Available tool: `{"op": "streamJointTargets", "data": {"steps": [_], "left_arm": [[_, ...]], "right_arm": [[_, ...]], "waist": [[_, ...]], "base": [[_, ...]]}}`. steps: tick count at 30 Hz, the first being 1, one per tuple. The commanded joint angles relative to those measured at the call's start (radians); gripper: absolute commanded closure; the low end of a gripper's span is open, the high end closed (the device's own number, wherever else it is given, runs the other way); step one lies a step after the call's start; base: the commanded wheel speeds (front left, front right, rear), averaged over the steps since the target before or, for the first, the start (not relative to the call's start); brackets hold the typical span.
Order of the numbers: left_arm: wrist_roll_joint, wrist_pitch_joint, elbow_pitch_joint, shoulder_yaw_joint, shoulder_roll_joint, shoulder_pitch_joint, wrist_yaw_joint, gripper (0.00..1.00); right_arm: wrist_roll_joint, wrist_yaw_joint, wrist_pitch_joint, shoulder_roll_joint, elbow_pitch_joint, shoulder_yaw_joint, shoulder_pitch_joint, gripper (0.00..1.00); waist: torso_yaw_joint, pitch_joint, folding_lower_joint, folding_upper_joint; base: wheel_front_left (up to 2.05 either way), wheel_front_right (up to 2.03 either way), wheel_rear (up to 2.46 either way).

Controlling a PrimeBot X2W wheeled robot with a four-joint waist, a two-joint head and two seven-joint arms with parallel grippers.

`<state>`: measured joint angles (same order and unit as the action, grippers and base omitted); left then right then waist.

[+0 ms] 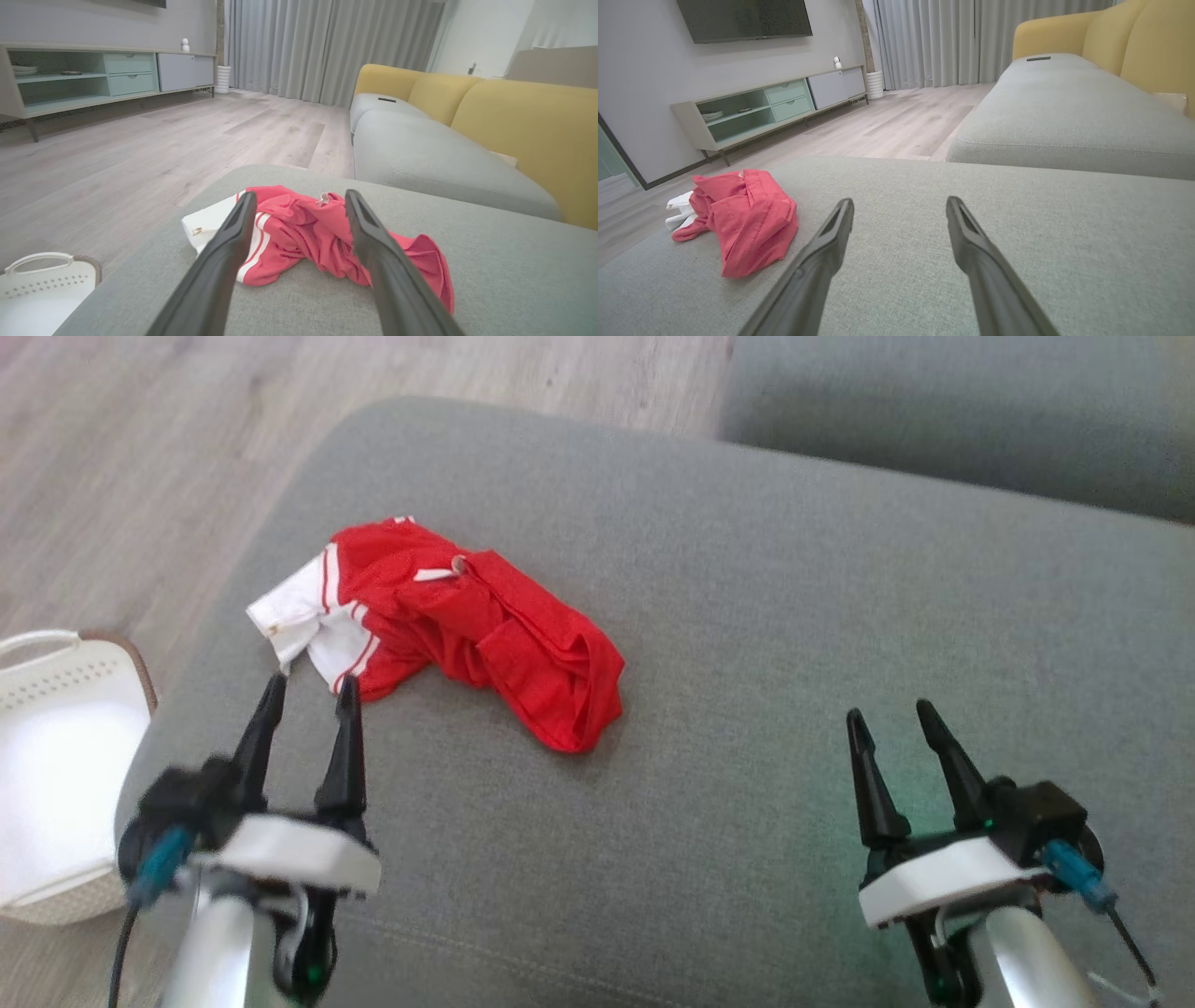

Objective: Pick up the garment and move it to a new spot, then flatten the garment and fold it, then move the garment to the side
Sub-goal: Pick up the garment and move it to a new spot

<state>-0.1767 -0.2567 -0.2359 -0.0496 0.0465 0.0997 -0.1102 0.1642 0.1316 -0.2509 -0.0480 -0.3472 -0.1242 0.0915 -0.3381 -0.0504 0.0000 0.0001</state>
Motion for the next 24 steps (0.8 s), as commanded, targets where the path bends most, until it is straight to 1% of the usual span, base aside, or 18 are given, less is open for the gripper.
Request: {"op": "streamJointTargets", "data": {"steps": [1,2,3,5,7,9,14,16,18,21,24], "left_arm": [[0.017,-0.005,-0.009,0.016,0.029,0.104,-0.008,0.00],[0.022,-0.005,-0.037,0.004,0.040,0.132,-0.011,0.00],[0.022,-0.005,-0.037,0.004,0.040,0.132,-0.011,0.00],[0.029,0.002,-0.099,-0.024,0.067,0.198,-0.015,0.00],[0.034,0.039,-0.168,-0.066,0.100,0.274,-0.018,0.00],[0.042,0.086,-0.231,-0.131,0.141,0.351,-0.019,0.00],[-0.068,0.210,-0.352,-0.362,0.248,0.514,-0.020,0.00],[-0.111,0.240,-0.383,-0.455,0.300,0.566,-0.020,0.00],[-0.166,0.263,-0.412,-0.522,0.342,0.607,-0.020,0.00],[-0.202,0.310,-0.481,-0.584,0.396,0.660,-0.020,0.00],[-0.232,0.316,-0.542,-0.609,0.414,0.693,-0.020,0.00]], "right_arm": [[-0.015,-0.001,-0.009,-0.002,0.035,-0.016,0.059,0.00],[-0.020,-0.001,-0.008,-0.002,0.037,-0.013,0.065,0.00],[-0.020,-0.001,-0.008,-0.002,0.037,-0.013,0.065,0.00],[-0.029,-0.001,-0.004,-0.002,0.044,-0.007,0.079,0.00],[-0.039,-0.001,0.000,-0.002,0.052,0.000,0.094,0.00],[-0.050,-0.001,0.005,-0.002,0.061,0.005,0.109,0.00],[-0.069,-0.001,0.007,-0.002,0.075,0.020,0.143,0.00],[-0.070,-0.001,0.006,-0.002,0.078,0.018,0.156,0.00],[-0.068,-0.001,0.005,-0.002,0.080,0.017,0.168,0.00],[-0.067,-0.001,0.002,-0.002,0.083,0.021,0.181,0.00],[-0.066,-0.001,-0.001,-0.002,0.084,0.023,0.189,0.00]], "waist": [[0.013,-0.038,0.0000,-0.0001],[0.018,-0.052,0.0000,-0.0001],[0.018,-0.052,0.0000,-0.0001],[0.031,-0.084,0.0000,-0.0001],[0.044,-0.116,0.0000,-0.0001],[0.061,-0.148,0.0000,-0.0001],[0.105,-0.219,0.0000,-0.0001],[0.126,-0.243,0.0000,-0.0001],[0.146,-0.263,0.0000,-0.0001],[0.167,-0.285,0.0000,-0.0001],[0.187,-0.299,0.0000,-0.0001]], "base": [[0.00,0.00,0.00],[0.00,0.00,0.00],[0.00,0.00,0.00],[0.00,0.00,0.00],[0.00,0.00,0.00],[0.00,0.00,0.00],[0.00,0.00,0.00],[0.00,0.00,0.00],[0.00,0.00,0.00],[0.00,0.00,0.00],[0.00,0.00,0.00]]}}
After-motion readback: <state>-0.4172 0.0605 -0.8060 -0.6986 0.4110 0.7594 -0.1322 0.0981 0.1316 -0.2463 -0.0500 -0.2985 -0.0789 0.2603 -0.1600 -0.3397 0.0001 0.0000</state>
